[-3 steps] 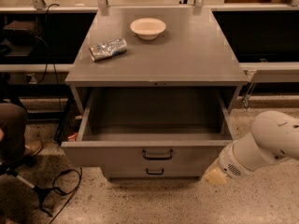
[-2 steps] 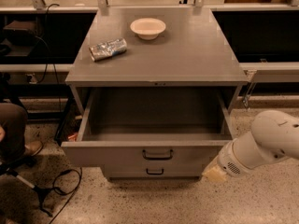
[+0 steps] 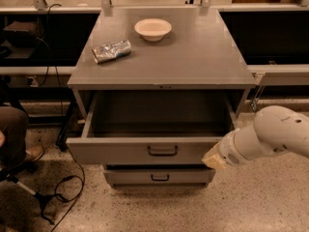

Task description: Close top drawer

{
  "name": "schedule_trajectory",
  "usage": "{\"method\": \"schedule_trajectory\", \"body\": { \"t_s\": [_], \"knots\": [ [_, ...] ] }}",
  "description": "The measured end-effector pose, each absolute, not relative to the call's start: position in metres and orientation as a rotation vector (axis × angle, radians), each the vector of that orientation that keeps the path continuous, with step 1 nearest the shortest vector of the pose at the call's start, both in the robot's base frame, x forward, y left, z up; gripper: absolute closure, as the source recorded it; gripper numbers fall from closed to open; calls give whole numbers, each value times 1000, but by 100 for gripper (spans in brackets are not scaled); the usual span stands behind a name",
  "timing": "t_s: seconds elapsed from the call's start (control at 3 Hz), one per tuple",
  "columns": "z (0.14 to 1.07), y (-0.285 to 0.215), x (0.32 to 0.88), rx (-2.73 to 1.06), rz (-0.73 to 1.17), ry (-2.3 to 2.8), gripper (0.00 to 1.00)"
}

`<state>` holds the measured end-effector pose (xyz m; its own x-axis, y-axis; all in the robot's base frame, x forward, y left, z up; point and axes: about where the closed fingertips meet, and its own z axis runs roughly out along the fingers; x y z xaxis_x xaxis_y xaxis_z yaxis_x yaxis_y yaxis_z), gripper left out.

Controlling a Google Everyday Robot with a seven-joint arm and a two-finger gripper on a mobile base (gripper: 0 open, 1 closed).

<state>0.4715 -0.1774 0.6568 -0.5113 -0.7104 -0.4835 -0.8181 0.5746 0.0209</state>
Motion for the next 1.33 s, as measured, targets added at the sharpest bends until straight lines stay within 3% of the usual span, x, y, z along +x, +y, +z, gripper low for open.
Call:
{"method": "schedule_trajectory", "body": {
  "t_s": [1.33],
  "knots": [
    [668, -166, 626, -933, 297, 2235, 100]
  ]
}}
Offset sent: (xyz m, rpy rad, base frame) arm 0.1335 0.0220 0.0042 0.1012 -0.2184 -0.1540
